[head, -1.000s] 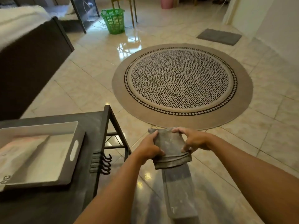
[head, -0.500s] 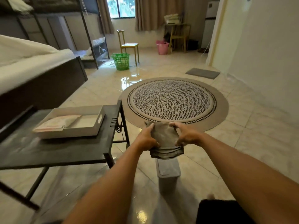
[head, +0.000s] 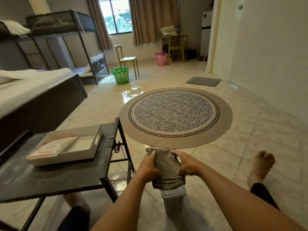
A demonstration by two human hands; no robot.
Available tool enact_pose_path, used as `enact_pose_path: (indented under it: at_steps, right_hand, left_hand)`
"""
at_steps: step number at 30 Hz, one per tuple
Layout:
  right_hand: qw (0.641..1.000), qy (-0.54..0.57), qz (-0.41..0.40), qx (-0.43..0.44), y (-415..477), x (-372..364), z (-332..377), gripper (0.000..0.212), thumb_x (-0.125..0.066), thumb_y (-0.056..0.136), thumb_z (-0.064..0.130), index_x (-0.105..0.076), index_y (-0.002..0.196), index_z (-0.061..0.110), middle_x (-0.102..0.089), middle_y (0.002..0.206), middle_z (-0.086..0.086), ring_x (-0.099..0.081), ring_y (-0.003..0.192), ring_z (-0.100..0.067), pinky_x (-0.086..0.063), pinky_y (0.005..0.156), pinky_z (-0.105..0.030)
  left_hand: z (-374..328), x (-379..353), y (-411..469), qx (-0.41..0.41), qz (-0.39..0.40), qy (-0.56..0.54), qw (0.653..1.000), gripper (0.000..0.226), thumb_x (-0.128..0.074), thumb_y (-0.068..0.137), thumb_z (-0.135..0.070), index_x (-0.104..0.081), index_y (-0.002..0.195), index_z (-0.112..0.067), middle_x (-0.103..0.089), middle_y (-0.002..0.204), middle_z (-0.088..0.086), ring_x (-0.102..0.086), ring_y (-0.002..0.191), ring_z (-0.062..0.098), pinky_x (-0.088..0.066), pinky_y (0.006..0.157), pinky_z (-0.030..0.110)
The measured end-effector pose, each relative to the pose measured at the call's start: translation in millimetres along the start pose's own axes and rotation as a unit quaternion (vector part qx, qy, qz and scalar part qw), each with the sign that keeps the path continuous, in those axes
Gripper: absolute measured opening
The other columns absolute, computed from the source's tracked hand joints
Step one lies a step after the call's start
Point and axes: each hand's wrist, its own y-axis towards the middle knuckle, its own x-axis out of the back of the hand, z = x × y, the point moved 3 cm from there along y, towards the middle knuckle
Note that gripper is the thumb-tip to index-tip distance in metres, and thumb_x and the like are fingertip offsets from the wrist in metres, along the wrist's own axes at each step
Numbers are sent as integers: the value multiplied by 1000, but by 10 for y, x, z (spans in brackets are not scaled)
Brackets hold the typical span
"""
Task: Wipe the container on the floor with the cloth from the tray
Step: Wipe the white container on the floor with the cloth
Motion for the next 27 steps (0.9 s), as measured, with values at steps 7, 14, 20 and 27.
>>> enact_pose_path:
  at_steps: [7, 14, 20, 27]
  right_hand:
    - [999, -39, 18, -10, 616, -373, -612, 95, -76, 71, -2, -31, 151, 21, -36, 151, -4, -47, 129, -24, -51, 100, -33]
    - [1000, -6, 17, -4, 936, -506, -1083, 93, -79, 74, 11, -29, 151, 27, -34, 144, -3, -42, 129, -23, -47, 104, -34]
    - [988, 116, -17, -101, 1071, -622, -1356, 59, -55, 95, 17, -34, 149, 30, -60, 97, -6, -59, 85, -19, -53, 76, -36]
    - [969, 217, -5, -117, 1119, -698, -1373, 54, -52, 96, 7, -44, 142, 32, -65, 103, -18, -69, 93, -30, -64, 70, -42]
  left_hand:
    - [493, -459, 527, 21, 12, -2, 1000, 96, -70, 82, -3, -12, 156, -19, -22, 156, 5, -36, 136, 26, -46, 105, 35]
    - [721, -822, 865, 28, 40, -8, 999, 95, -70, 84, -10, -10, 157, -22, -19, 157, 3, -33, 139, 23, -42, 108, 34]
    - [759, -855, 912, -7, -22, 161, 987, 88, -70, 78, -46, -18, 148, -40, -7, 150, 3, -18, 133, 31, -29, 110, 49]
    - [738, -1111, 1175, -115, 2, 257, 959, 71, -41, 92, -60, -5, 151, -42, 11, 163, -1, 10, 149, 29, -5, 115, 57]
